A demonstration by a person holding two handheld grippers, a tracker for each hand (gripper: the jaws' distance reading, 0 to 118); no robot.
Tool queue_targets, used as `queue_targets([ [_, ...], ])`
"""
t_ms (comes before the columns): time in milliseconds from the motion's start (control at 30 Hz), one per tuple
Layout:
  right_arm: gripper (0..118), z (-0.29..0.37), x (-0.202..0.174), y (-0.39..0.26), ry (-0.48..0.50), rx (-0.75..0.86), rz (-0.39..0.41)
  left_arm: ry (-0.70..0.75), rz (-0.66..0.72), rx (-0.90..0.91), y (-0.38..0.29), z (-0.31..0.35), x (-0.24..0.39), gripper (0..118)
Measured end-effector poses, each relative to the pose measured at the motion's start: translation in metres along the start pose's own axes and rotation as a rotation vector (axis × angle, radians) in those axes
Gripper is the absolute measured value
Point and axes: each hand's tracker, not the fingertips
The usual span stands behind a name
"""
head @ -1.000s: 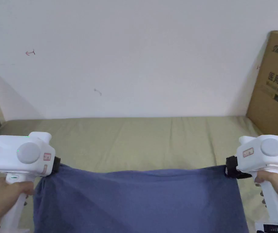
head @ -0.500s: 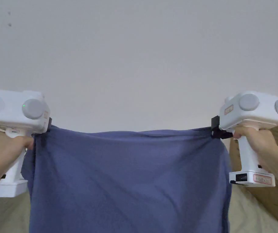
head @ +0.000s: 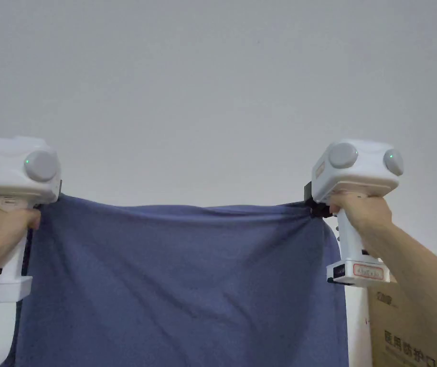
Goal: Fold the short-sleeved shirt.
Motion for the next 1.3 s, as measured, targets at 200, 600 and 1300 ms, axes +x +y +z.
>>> queue_targets([
  [200, 3, -0.027, 0.010, -0.039, 0.011, 0.005, 0.018, 0.002, -0.096, 0.098, -0.053, -0.018, 0.005, 4],
  [600, 3, -0.177, 0.039, -0.297, -0.025, -0.482, 0.019, -0.028, -0.148, -0.404, -0.353, -0.106, 0.037, 4],
  [1300, 3, 0.002, 0.100, -0.531, 0.021, -0.717, 0.027, -0.143, -0.191, -0.636, -0.513, 0.133, -0.063, 4],
])
